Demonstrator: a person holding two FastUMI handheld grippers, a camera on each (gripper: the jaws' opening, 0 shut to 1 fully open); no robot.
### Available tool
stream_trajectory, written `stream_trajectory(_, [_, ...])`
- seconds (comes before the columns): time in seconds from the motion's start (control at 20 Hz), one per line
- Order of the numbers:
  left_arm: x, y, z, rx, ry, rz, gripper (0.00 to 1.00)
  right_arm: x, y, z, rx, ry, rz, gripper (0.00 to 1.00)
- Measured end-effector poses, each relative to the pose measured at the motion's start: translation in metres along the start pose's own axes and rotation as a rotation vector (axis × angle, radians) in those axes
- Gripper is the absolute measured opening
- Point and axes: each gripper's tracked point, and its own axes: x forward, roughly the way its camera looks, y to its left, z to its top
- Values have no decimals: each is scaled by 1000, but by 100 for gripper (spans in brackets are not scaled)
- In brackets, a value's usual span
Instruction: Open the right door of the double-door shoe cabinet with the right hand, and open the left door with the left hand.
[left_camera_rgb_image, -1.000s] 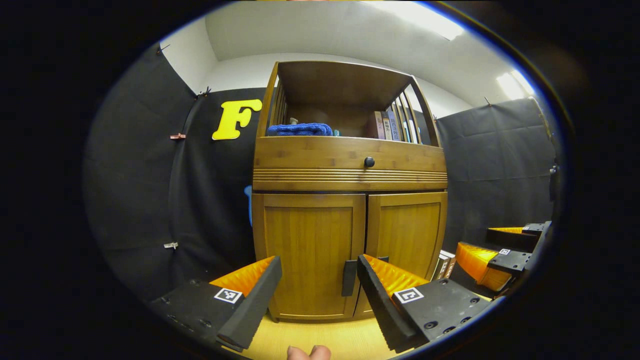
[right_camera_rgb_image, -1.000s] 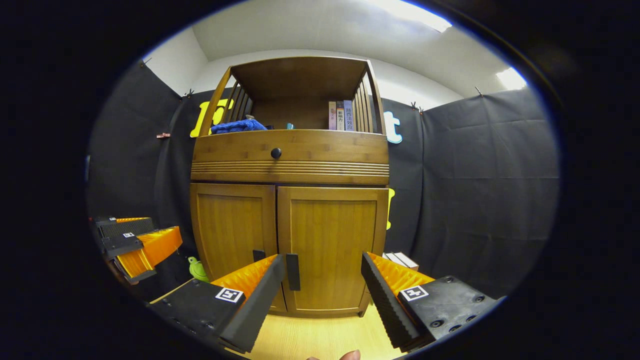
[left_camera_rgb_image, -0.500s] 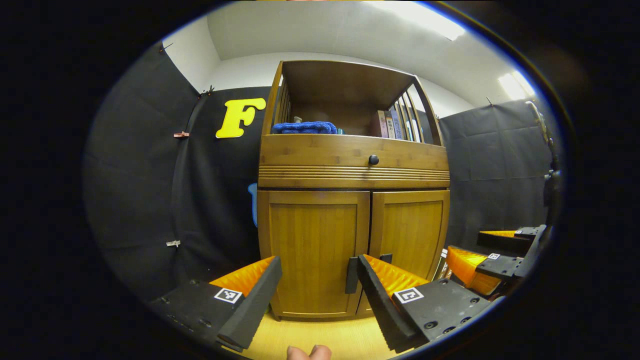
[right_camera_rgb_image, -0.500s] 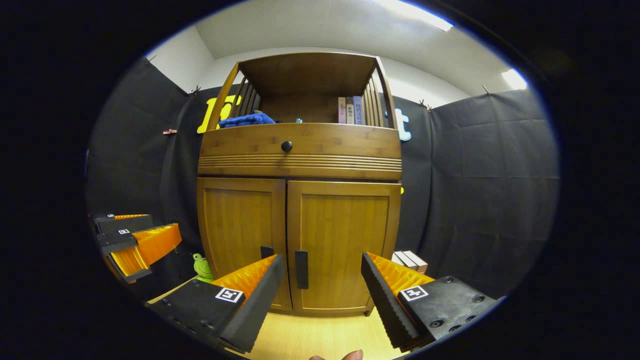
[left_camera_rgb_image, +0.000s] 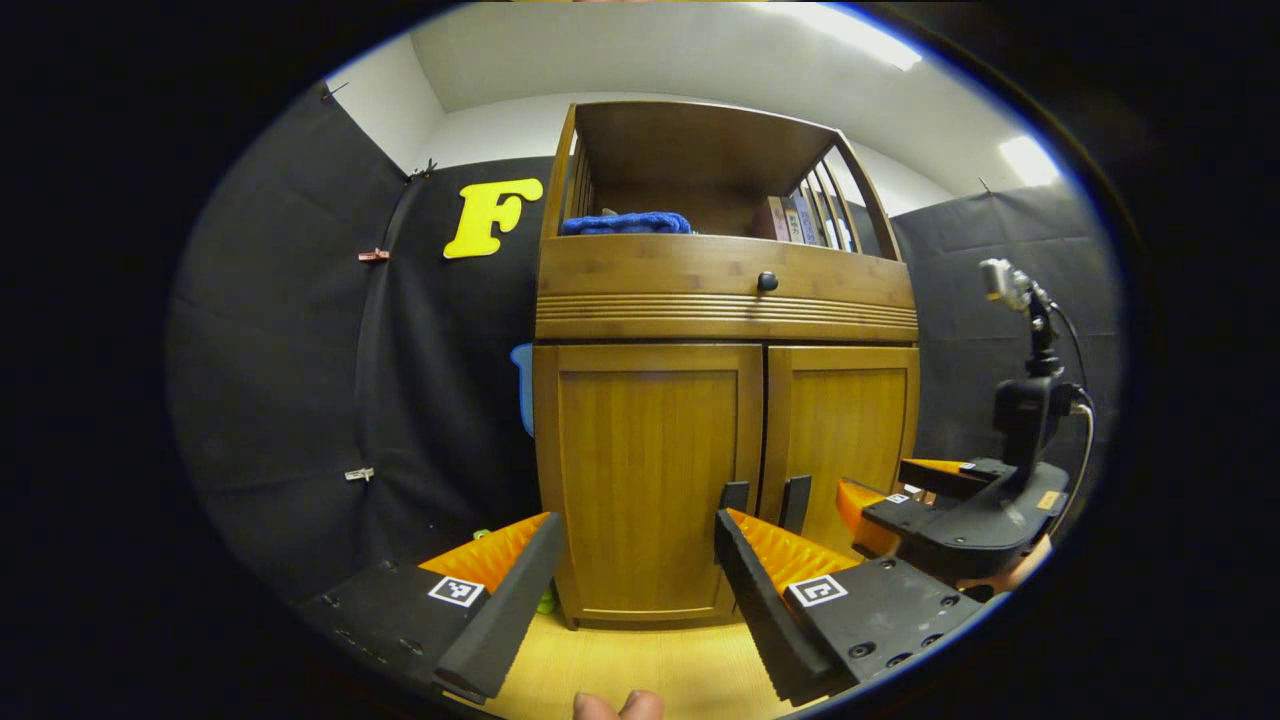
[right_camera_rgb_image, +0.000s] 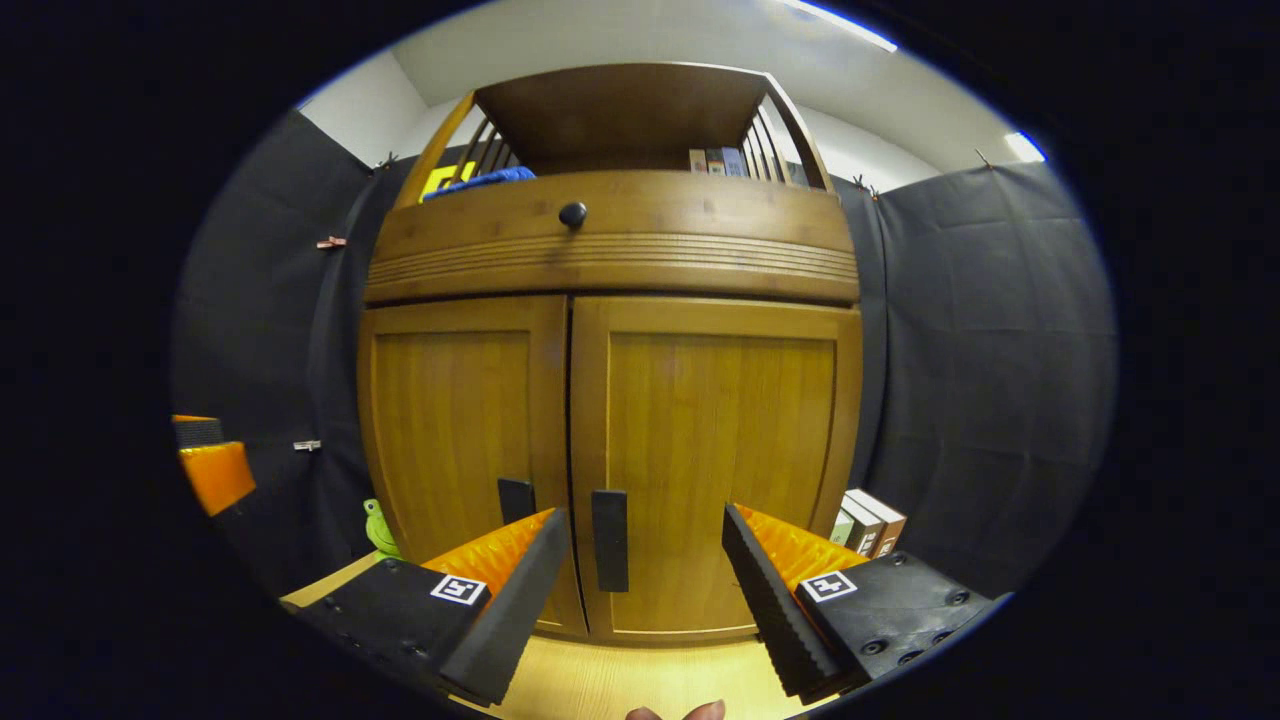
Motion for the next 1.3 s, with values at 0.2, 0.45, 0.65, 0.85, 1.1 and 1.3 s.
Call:
stream_trajectory(0.2, [11,-2,-13,19,23,20,95,46,11,-32,3,30,30,98])
stream_trajectory(0.45, [16,-12,-22,0,47,31,92,89,24,-73,30,112,54,98])
stream_trajectory(0.65, [18,-14,-25,-7,60,47,95,108,27,-93,52,159,43,81])
stream_trajectory(0.85, [19,-10,-23,-10,59,63,95,110,32,-94,55,165,49,37])
stream_trajectory(1.1, [13,-7,-19,-24,44,70,95,93,31,-93,50,190,78,24])
stream_trajectory(1.3, [3,-4,-16,-29,39,77,95,63,26,-91,50,187,91,24])
